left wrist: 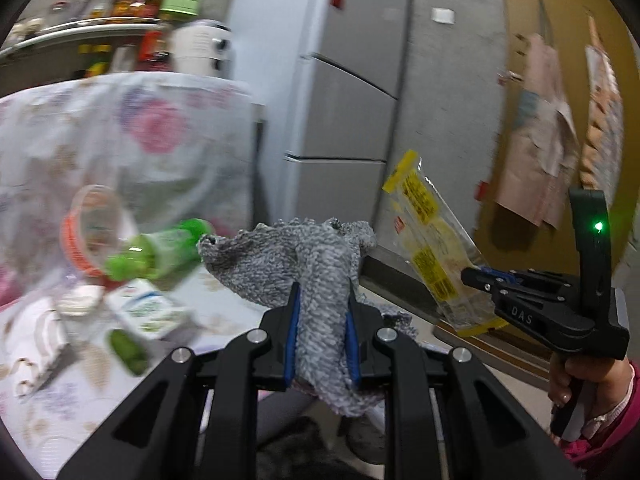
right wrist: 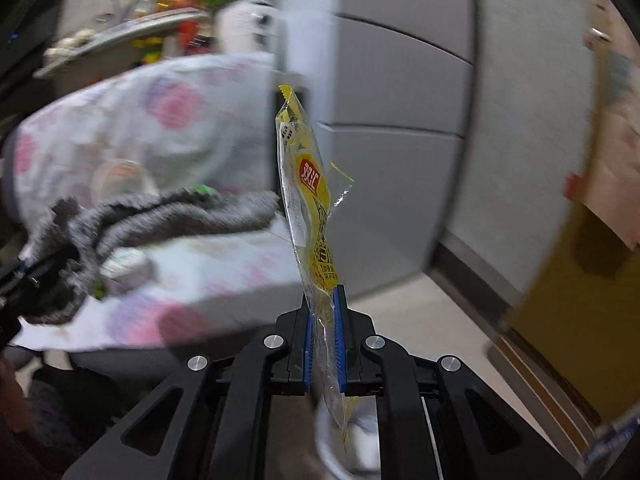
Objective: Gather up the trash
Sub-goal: 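Carry the grey cloth and yellow wrapper to the bin and release both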
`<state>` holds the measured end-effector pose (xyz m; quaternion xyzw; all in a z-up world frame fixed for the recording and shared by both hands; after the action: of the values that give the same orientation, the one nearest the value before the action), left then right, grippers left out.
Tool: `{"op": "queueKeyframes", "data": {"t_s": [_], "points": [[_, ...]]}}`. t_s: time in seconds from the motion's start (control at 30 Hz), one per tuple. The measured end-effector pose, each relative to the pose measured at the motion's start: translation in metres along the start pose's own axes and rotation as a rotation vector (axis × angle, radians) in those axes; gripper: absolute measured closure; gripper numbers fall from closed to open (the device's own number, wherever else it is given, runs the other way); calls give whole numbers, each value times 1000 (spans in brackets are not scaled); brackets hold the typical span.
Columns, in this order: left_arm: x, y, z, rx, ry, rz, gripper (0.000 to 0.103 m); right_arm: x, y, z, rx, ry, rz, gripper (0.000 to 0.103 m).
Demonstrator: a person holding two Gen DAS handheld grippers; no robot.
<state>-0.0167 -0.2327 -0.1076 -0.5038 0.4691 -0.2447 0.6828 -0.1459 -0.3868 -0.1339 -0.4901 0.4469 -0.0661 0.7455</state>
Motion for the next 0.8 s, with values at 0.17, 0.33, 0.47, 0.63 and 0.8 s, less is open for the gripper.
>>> {"op": "queueKeyframes", "data": {"t_s": [0.17,0.33,0.47,0.63,0.8], "points": [[39,8,-57,53,143,27,85,-1,32,-62,93,116,44,93],[75,19,-106,117,228,74,85,9,59,-100,172,158,77,93],[101,32,-127,149,253,128,85,25,83,-125,218,177,139,93],[126,47,-137,159,276,202,85,52,108,-142,298,168,240,93],[146,54,-143,172,309,244,78,73,124,-155,315,173,297,86]]}}
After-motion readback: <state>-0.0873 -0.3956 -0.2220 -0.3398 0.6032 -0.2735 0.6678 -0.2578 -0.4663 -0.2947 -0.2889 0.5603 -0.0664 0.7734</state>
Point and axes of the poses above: each gripper's, at about its wrist camera, not at the fingertips, and x roughly the way its jaws point, z to its left, y to its underside, the point moved 6 cm from there along x, roughly the way its jaws point, and after that the axes turned 12 degrees about x, right-handed, at the moved point
